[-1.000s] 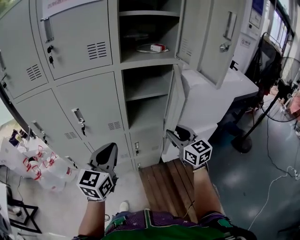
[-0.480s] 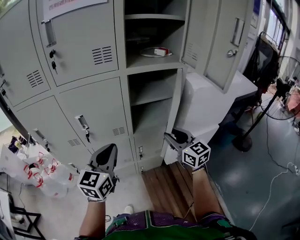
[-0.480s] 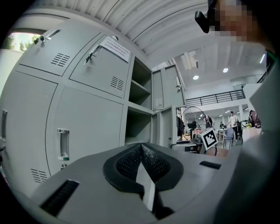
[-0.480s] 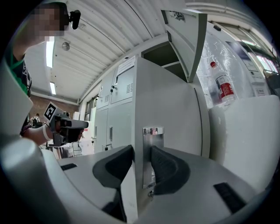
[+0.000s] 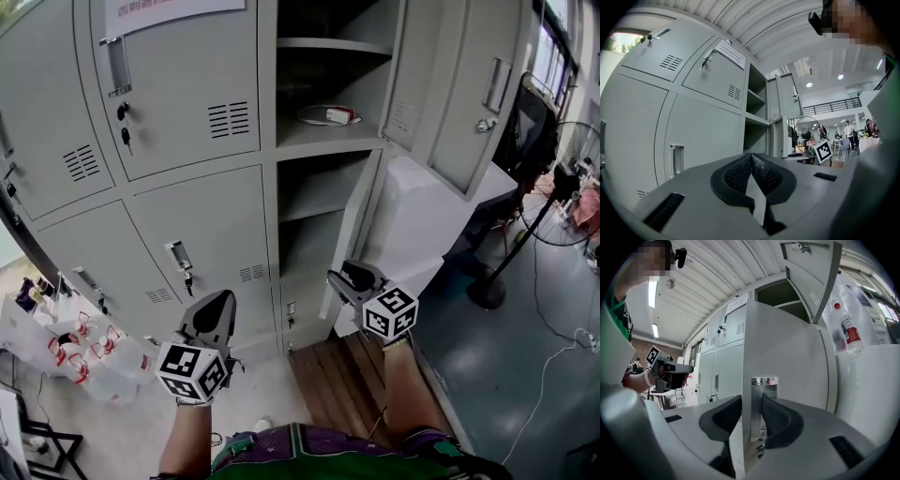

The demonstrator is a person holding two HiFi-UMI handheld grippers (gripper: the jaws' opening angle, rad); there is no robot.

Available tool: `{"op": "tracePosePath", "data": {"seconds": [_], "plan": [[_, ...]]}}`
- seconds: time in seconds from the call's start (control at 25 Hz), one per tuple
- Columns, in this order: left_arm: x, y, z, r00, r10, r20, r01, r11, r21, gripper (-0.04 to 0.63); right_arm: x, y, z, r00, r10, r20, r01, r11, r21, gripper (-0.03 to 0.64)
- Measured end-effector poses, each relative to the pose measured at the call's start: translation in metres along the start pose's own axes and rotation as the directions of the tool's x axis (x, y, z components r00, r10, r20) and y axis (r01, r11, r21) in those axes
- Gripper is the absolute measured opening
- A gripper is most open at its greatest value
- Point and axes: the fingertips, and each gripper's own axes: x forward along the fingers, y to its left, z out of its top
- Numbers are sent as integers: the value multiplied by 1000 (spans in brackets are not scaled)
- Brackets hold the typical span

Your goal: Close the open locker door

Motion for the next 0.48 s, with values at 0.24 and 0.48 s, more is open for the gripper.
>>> {"op": "tracePosePath", "data": {"seconds": [0.24, 0.48], "plan": [[-2, 18, 8, 1000, 0, 13, 0, 1000, 11, 21, 26, 6, 2, 1000, -7, -15, 7, 1000, -13, 147], [-8, 37, 10, 1000, 16, 21, -16, 1000, 8, 21, 48, 8, 5, 1000, -10, -12, 10, 1000, -17, 146]]}}
